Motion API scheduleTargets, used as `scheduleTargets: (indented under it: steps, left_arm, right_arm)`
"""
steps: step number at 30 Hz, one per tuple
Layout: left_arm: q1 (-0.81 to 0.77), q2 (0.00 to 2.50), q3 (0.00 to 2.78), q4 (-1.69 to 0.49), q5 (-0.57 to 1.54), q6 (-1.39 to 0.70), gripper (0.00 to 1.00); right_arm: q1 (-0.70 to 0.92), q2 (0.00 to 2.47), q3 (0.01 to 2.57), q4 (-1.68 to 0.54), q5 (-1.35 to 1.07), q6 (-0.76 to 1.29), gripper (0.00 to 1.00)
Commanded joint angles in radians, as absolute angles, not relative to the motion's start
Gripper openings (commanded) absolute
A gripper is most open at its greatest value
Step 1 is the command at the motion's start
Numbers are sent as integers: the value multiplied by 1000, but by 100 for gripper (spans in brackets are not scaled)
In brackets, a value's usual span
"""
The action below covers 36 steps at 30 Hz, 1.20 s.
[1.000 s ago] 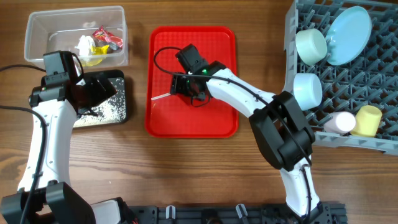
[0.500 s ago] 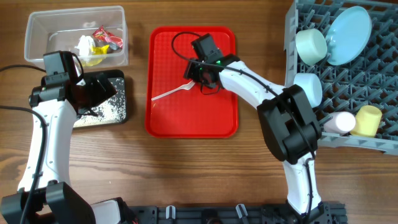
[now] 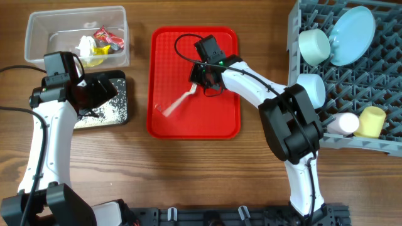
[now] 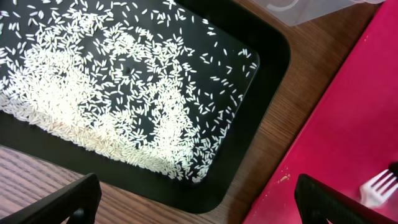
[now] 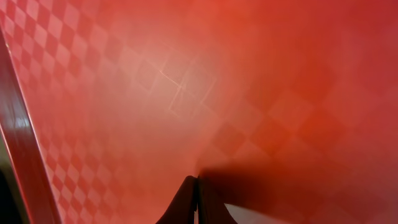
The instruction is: Sort waste into correct bins and load items into the dishwasher rack
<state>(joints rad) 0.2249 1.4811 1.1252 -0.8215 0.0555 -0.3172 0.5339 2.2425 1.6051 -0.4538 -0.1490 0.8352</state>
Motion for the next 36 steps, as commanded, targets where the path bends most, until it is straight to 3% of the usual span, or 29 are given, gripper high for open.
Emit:
scheduleTargets:
  steps: [1,12,13,15,16,18,28,32,36]
  left_arm:
    - [226,1489,1126,-825,70,-322,100]
    - [226,1489,1126,-828,70,-322,100]
    - [226,1489,1126,-828,70,-322,100]
    - [226,1489,1126,-827,70,-322,100]
    - [226,1489,1126,-827,70,-322,100]
    - [226,1489,1126,-827,70,-322,100]
    - [226,1489,1126,-828,70,-322,100]
    - [226,1489,1126,-827,70,-322,100]
    - [226,1489,1126,-828,70,-322,100]
  right_arm:
    - [541,2272,1596,-469,-188,812,4]
    - [529,2142,1605,-561,-160,595,4]
    - [527,2130,1605,-568,-156,580,10]
    - [522,2107,1605,-588,-154,551,40]
    - [522,2103,1605,-602,-155,551,50]
    - [523,2104,1605,-626,-159,555,54]
    - [585,2131,1545,-664,-158,685,55]
    - [588,2140,1545,-657,-166,692,38]
    - [588,2152,1545,-639,-166,714,34]
